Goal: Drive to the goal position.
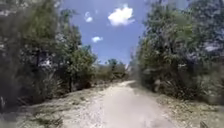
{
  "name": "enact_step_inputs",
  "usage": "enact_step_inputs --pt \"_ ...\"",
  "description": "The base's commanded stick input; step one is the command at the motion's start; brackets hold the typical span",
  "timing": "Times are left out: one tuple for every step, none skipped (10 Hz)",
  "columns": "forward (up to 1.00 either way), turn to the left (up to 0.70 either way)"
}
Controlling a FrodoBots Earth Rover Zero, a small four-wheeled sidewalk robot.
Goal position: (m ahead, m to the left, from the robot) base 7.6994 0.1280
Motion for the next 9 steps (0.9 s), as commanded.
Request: enact_step_inputs --pt "0.45 0.00" --pt "0.45 0.00" --pt "0.45 0.00" --pt "0.45 0.00" --pt "0.45 0.00" --pt "0.45 0.00" --pt "0.45 0.00" --pt "0.45 0.00" --pt "0.45 0.00"
